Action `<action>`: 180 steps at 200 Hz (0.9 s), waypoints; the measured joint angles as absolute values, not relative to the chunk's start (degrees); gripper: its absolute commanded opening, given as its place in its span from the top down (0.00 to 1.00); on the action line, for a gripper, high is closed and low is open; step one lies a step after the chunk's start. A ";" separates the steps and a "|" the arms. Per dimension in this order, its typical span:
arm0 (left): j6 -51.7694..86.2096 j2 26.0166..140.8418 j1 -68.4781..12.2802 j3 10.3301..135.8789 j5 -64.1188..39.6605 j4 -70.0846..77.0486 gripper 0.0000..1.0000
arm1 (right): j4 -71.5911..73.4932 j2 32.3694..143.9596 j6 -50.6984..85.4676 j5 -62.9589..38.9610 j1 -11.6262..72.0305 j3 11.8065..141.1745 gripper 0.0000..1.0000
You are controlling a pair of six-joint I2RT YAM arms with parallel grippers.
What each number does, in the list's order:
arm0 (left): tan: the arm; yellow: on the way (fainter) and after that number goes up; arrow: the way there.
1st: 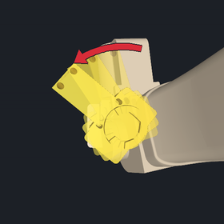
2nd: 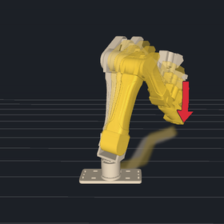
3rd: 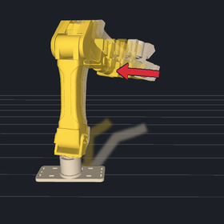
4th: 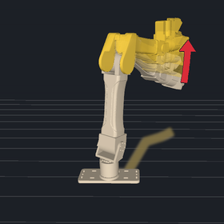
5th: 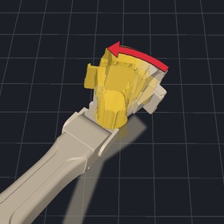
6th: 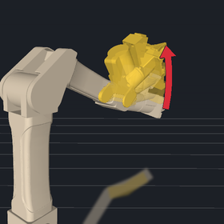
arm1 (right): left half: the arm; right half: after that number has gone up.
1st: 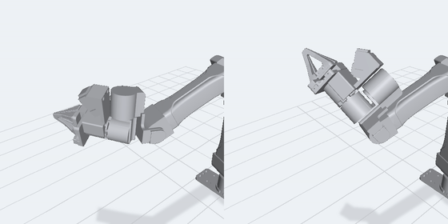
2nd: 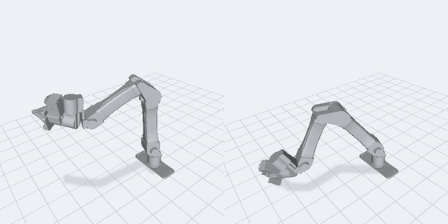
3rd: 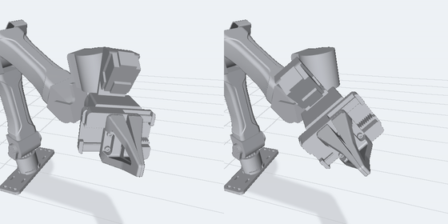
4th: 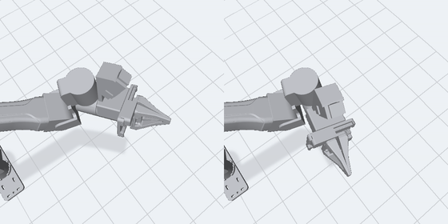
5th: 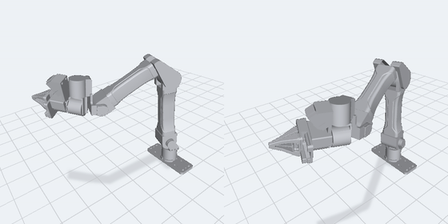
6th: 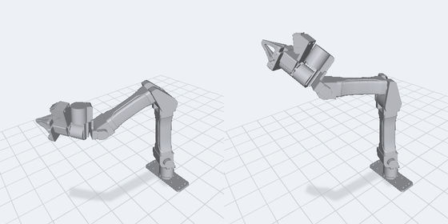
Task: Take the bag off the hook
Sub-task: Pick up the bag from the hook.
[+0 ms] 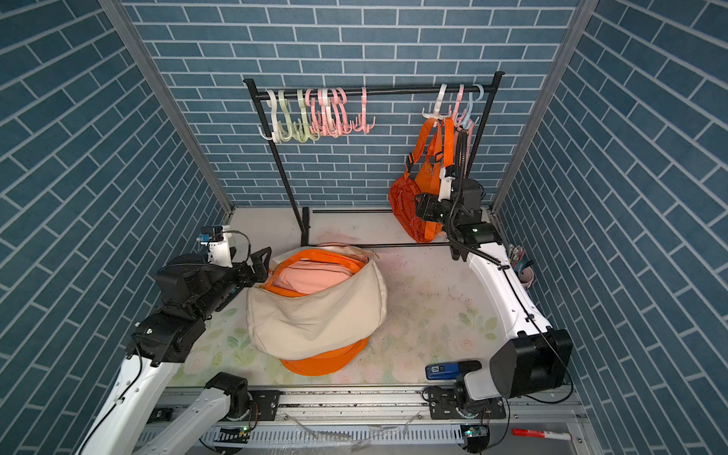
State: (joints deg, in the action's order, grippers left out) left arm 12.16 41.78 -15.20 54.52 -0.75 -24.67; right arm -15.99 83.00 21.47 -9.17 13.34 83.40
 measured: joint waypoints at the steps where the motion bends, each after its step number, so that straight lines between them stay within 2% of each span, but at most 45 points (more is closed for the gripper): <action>1: 12.16 41.76 -15.20 54.46 -0.80 -24.62 0.01 | -16.01 83.05 21.47 -9.10 13.30 83.46 0.31; 83: 13.47 39.13 -15.18 51.27 -4.80 -22.17 0.01 | -17.10 95.02 22.74 -5.89 10.17 92.68 0.30; 180: 14.57 38.24 -15.18 51.07 -6.98 -21.52 0.01 | -22.20 111.61 21.34 -2.68 9.98 111.15 0.32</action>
State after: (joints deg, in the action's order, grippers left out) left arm 14.57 38.24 -15.18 51.07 -6.98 -21.52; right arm -22.20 111.61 21.34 -2.68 9.98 111.15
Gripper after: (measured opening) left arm 0.994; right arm 0.685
